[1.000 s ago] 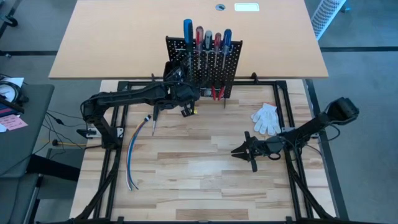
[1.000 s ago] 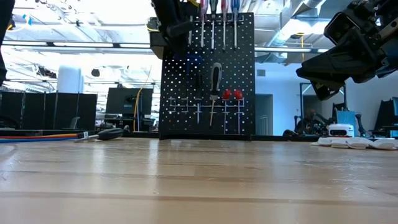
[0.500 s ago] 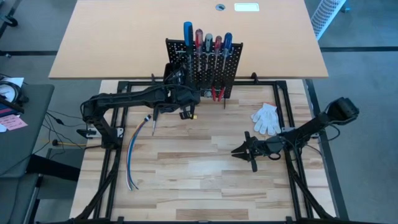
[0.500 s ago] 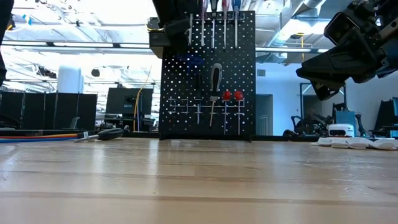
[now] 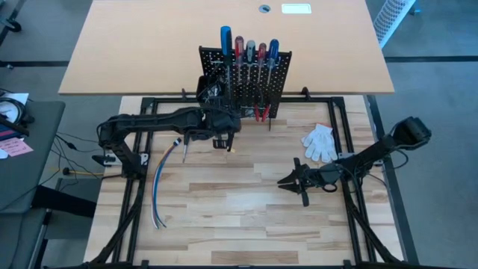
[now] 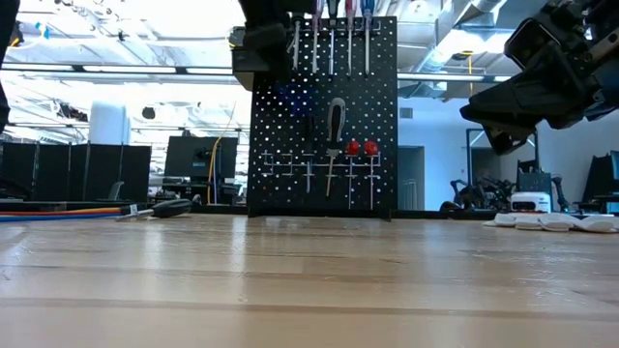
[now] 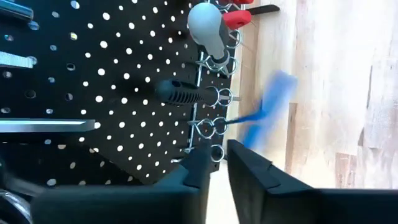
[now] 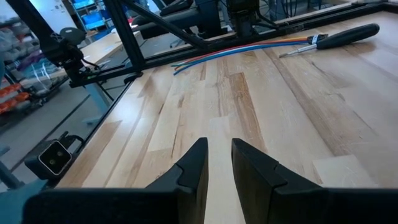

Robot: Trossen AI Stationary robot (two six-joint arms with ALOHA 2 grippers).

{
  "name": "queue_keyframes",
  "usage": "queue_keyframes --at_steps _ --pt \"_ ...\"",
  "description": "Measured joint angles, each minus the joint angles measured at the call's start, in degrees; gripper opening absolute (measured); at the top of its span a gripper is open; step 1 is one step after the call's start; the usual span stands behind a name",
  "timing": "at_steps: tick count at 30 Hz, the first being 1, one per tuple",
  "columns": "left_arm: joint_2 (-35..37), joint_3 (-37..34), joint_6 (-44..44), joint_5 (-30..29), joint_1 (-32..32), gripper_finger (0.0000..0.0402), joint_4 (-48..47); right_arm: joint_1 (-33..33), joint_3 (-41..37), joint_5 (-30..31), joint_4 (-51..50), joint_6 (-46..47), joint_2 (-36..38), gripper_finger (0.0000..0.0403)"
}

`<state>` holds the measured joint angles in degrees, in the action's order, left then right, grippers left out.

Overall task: Hang tools onto peg board
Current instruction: Hang the blue pick tool on the black pegboard

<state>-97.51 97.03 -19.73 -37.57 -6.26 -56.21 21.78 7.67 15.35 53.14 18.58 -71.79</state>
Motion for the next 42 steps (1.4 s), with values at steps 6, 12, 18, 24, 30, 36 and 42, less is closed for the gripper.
queue_keyframes --at_steps 6,12,18,24,30,36,42 --pt "0.27 0.04 0.68 -2.78 2.11 0.0102 -0.06 1.84 4.53 -0.08 -0.54 -11.23 0.00 0.0079" --pt "1.73 0.09 1.95 -7.61 4.25 0.0113 -0.25 1.56 11.28 -0.37 -8.52 -17.92 0.02 0.0079" --pt "7.30 0.09 6.77 -8.08 10.12 0.0100 -1.50 -4.10 19.11 1.56 -18.75 -25.29 0.02 0.0092" --pt "11.63 0.09 19.76 -8.51 19.21 0.0083 -10.70 -12.43 26.68 1.73 -28.61 -33.34 -3.32 0.0174" --pt "11.76 -3.89 38.74 -14.97 28.57 0.0065 -22.91 -16.17 34.95 14.23 -29.29 -41.81 -14.41 0.0226" --pt "11.74 -14.61 52.13 -16.97 35.71 0.0056 -23.14 -19.40 43.12 27.14 -30.18 -49.48 -22.83 0.0210" --pt "11.72 -26.22 67.25 -18.48 40.93 0.0056 -21.71 -24.12 49.89 25.60 -43.46 -44.97 -25.52 0.0170"
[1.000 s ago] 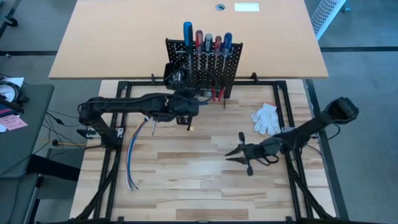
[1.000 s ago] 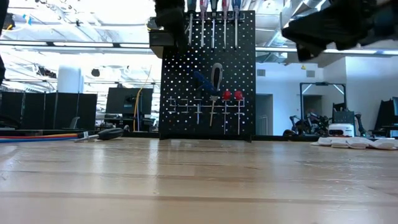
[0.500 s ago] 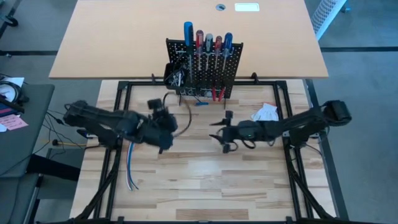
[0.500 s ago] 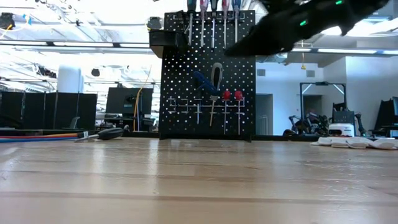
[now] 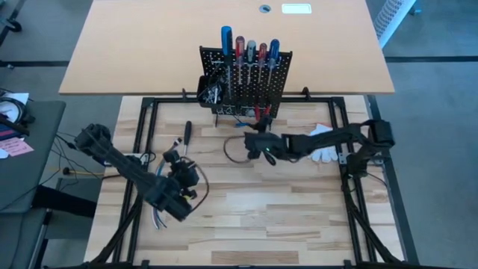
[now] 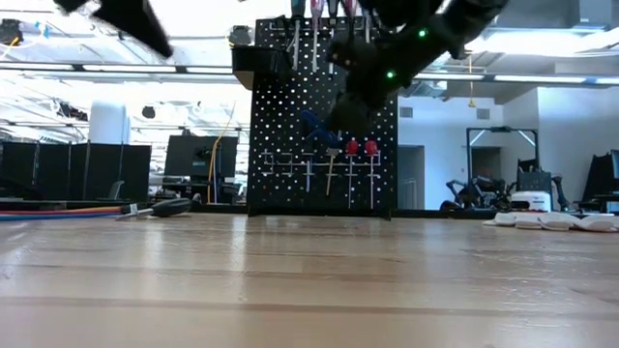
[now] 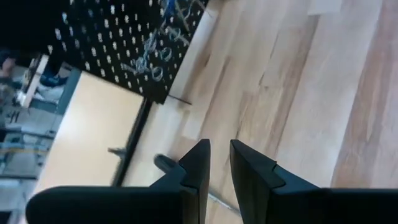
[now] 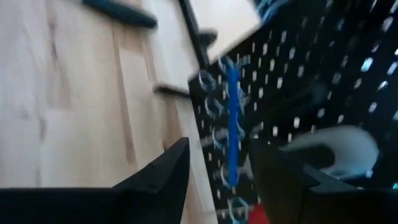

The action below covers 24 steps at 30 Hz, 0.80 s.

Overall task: Hang tools onto peg board
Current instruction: Hang the blue pick tool on the black pegboard

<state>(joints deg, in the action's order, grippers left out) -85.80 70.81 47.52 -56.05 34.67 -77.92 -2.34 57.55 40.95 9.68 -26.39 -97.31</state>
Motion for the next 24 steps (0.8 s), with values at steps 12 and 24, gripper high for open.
queue_keyframes --at_steps 12,24 --pt "-0.02 -11.53 15.31 -1.50 5.83 0.0056 10.84 -5.43 3.62 -6.80 -10.66 6.90 -1.48 0.0088" --pt "-0.02 -11.77 11.86 -1.97 5.82 0.0056 15.85 -4.68 6.29 -6.30 -12.42 7.06 -0.89 0.0011"
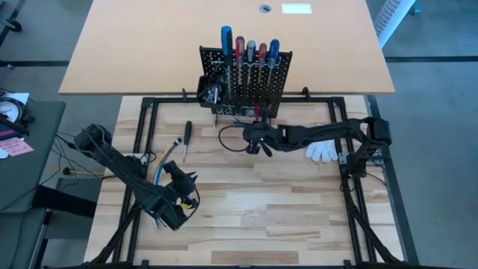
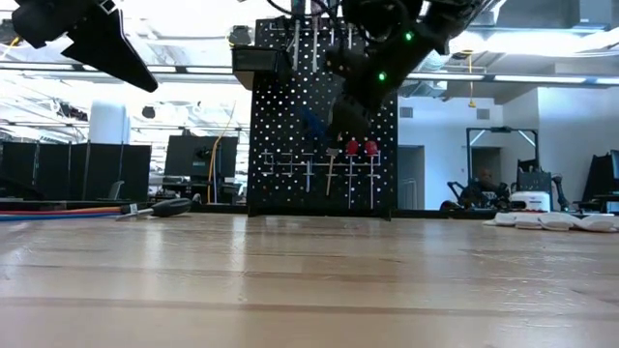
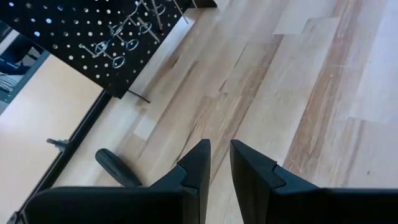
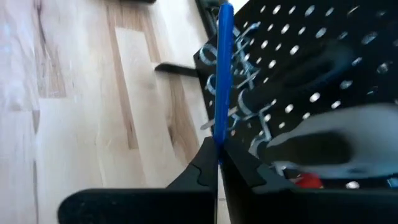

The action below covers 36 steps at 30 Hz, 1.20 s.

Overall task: Hang tools onto peg board
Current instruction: Hang the blue pick tool on the black pegboard

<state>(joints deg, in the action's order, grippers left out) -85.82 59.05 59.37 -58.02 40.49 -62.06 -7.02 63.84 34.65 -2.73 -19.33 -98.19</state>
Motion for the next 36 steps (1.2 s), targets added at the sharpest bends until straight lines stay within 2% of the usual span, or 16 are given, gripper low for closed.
queue_keyframes --at_steps 15,25,28,31,34,36 --pt "0.00 -0.02 -0.15 0.07 0.00 0.0056 1.00 0.50 19.36 0.13 -22.30 1.48 0.00 0.0003" --pt "0.00 -0.02 -1.42 0.11 0.00 0.0056 2.72 -1.36 24.15 -1.03 -26.62 1.32 0.00 0.0003" --pt "0.00 -0.02 -1.42 0.13 0.00 0.0056 2.71 -2.26 24.30 -3.96 -27.07 1.02 0.00 0.0003" --pt "0.00 -0.02 -1.40 0.15 0.00 0.0056 2.71 -2.37 24.30 -10.30 -30.17 -3.82 0.00 0.0014" --pt "0.00 -0.02 -1.40 0.17 0.07 0.0056 2.70 -1.69 24.29 -17.47 -33.58 -9.70 0.00 0.0048" --pt "0.00 -0.02 -1.40 0.17 0.07 0.0056 2.71 -0.99 23.86 -19.08 -34.44 -13.28 0.00 0.0080"
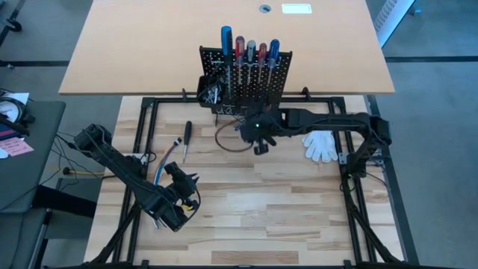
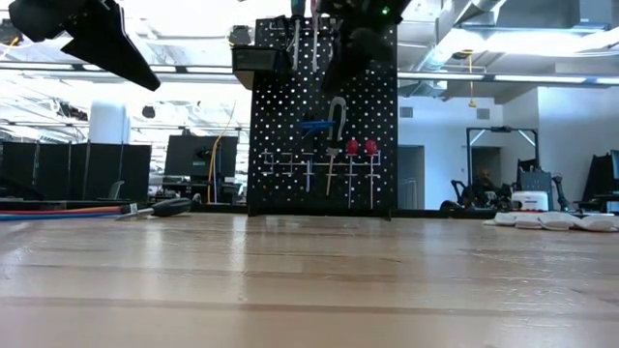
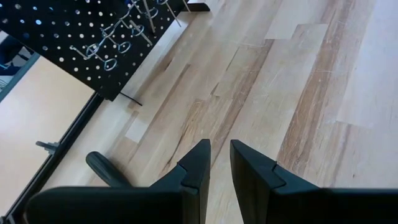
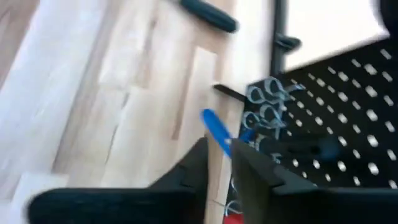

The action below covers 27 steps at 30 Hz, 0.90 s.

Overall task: Hang tools onto peg board
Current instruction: Hang the blue pick tool on the black pegboard

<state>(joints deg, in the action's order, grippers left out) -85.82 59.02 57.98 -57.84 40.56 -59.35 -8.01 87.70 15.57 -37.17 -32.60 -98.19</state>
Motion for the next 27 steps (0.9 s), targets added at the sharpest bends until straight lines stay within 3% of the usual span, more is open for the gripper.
queue_keyframes --at_steps 3,6,8,11,16,27 --pt "0.00 0.00 0.02 0.02 0.00 0.0056 0.04 1.11 -1.32 0.31 -0.47 -8.56 -0.37 0.0139" --pt "-0.41 0.00 0.03 0.02 0.02 0.0056 0.33 2.20 -2.83 5.99 1.94 -14.34 -0.93 0.0189" --pt "-0.59 0.00 0.02 0.27 0.02 0.0056 0.33 2.45 -3.86 10.46 5.41 -16.73 -1.46 0.0207" --pt "-0.55 0.00 0.04 0.34 0.02 0.0056 0.44 2.40 -5.85 12.38 7.86 -18.77 -2.50 0.0216" --pt "-0.55 0.00 -0.37 0.37 0.15 0.0056 0.46 1.92 -5.93 18.33 10.63 -18.98 -5.54 0.0186" --pt "-0.55 0.00 -0.72 0.43 0.15 0.0056 0.63 1.72 -5.92 25.14 12.65 -20.35 -9.00 0.0053"
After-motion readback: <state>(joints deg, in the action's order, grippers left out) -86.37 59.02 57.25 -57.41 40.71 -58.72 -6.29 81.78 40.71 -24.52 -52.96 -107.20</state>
